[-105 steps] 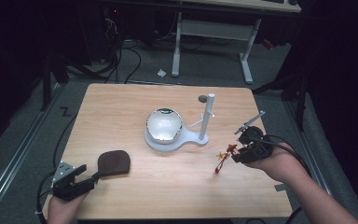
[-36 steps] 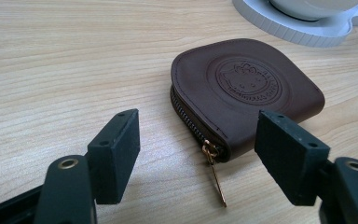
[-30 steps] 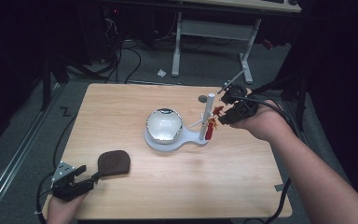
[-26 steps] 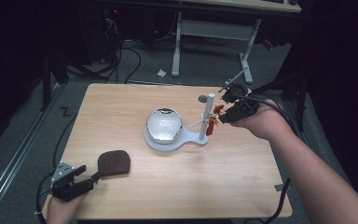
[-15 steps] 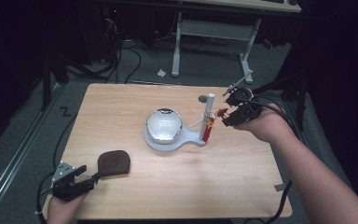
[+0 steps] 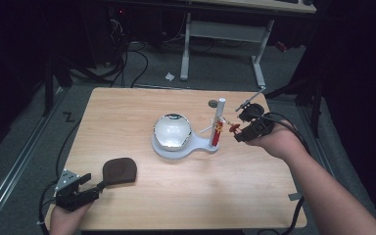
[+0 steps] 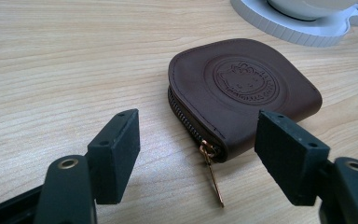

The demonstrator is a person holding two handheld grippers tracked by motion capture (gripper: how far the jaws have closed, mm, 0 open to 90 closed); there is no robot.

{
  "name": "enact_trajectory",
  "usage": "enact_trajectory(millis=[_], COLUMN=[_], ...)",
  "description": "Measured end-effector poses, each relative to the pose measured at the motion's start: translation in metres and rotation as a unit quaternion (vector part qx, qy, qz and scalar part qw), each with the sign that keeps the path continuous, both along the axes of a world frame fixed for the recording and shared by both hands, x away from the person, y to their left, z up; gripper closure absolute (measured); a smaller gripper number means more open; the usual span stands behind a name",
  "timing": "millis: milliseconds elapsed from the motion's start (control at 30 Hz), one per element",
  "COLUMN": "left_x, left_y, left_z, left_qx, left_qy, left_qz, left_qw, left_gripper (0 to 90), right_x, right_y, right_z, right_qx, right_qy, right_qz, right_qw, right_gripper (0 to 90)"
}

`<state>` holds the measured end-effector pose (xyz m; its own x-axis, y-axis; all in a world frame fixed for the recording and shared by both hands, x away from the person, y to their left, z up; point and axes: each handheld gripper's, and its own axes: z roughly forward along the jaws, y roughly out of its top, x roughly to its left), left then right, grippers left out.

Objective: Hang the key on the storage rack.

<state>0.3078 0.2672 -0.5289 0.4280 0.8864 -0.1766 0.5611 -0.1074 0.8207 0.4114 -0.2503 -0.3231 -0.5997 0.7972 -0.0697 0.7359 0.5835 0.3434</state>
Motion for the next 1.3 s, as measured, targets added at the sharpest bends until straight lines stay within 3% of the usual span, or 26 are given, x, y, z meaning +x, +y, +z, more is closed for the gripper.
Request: enact_trajectory(millis=[233, 700, 1033, 1300], left_x=[0.000, 0.000, 0.000, 0.001], left_y=[0.000, 0.002, 0.002, 0.002], left_z=[-0.001, -0.002, -0.002, -0.001], left_qx=[0.000, -0.005, -0.004, -0.005], left_qy=[0.002, 0.006, 0.007, 0.007], left_qz=[-0.001, 0.003, 0.003, 0.002], left_qw=[1.0000, 1.0000, 1.0000, 1.0000], left_gripper=[31.5, 31.4, 31.4, 31.2], right_x=[0.004, 0.020, 0.022, 0.015], right_y=[0.000, 0.004, 0.003, -0.003], right_z=[-0.025, -0.055, -0.061, -0.060], right_qx=[0.012, 0.042, 0.044, 0.046], right_qy=[0.017, 0.010, 0.008, 0.006], right_qz=[0.000, -0.018, -0.019, -0.025], right_qw=[0.9998, 0.9989, 0.9988, 0.9986], right_gripper=[65.9, 65.6, 63.5, 62.3])
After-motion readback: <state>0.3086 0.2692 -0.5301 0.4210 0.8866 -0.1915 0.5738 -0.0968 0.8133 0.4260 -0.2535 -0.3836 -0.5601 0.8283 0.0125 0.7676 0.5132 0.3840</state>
